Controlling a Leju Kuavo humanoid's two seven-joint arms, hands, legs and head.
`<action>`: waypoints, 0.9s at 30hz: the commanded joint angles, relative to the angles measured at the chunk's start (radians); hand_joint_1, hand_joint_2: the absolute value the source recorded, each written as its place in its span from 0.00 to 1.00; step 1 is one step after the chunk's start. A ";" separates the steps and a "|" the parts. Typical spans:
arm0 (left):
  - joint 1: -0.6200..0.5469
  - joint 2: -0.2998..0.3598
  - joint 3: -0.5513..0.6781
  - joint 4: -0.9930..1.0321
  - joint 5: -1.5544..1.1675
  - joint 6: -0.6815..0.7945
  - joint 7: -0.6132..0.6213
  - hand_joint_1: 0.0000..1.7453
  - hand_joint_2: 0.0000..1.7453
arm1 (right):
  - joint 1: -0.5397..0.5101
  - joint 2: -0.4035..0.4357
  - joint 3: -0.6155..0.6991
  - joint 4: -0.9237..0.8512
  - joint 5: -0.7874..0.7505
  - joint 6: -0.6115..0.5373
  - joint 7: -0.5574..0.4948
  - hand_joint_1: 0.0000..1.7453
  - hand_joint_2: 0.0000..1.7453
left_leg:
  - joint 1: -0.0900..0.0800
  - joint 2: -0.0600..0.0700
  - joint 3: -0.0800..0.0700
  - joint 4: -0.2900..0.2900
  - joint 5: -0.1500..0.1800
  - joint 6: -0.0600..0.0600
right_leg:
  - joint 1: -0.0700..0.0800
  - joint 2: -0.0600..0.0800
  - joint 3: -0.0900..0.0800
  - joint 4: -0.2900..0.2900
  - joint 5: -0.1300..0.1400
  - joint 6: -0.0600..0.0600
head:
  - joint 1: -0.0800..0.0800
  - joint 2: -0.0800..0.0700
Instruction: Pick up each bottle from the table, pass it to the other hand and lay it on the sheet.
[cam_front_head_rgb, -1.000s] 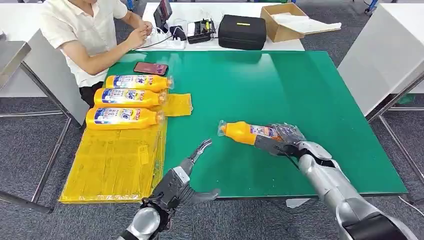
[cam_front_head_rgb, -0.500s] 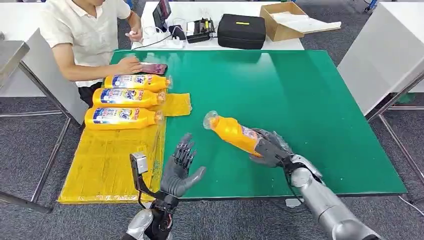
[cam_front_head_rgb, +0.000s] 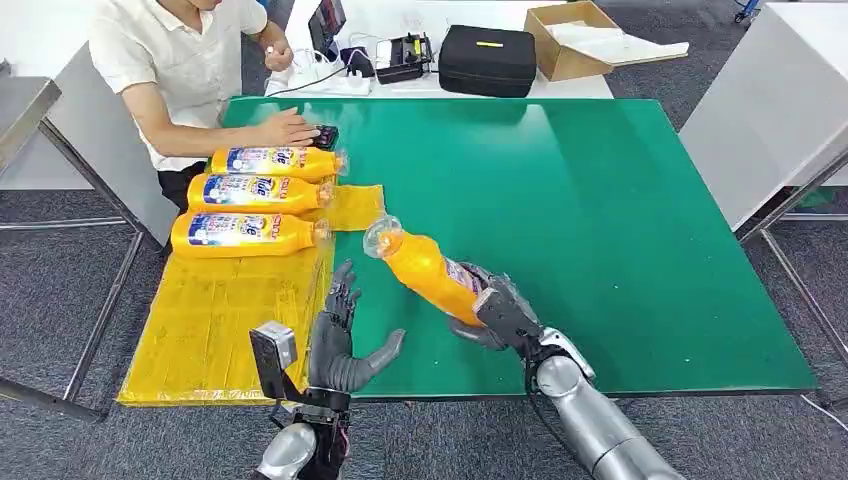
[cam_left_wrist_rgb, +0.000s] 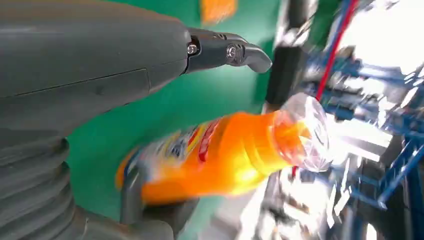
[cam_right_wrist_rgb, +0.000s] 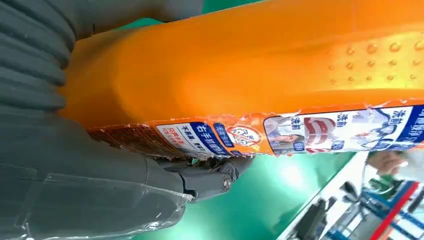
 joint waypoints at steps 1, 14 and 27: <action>-0.043 0.020 -0.035 0.027 0.056 -0.038 0.042 0.00 1.00 | -0.036 0.046 0.124 0.002 0.024 0.010 -0.013 1.00 1.00 | 0.001 0.004 0.004 0.000 -0.002 0.000 | 0.002 0.002 0.004 0.000 -0.001 -0.005 | 0.000 0.000; -0.070 -0.005 0.009 0.077 0.179 -0.092 0.065 0.00 1.00 | -0.080 0.062 0.209 0.048 0.000 0.051 -0.036 1.00 1.00 | 0.000 0.002 0.002 0.000 -0.001 0.000 | 0.001 0.001 0.002 0.000 0.000 -0.003 | 0.000 0.000; -0.110 -0.024 0.062 0.110 0.318 -0.147 0.078 1.00 1.00 | -0.128 0.079 0.271 0.084 -0.023 0.069 -0.044 0.96 1.00 | 0.001 0.003 0.002 0.000 -0.001 0.000 | 0.001 0.001 0.002 0.000 0.000 -0.003 | 0.000 0.000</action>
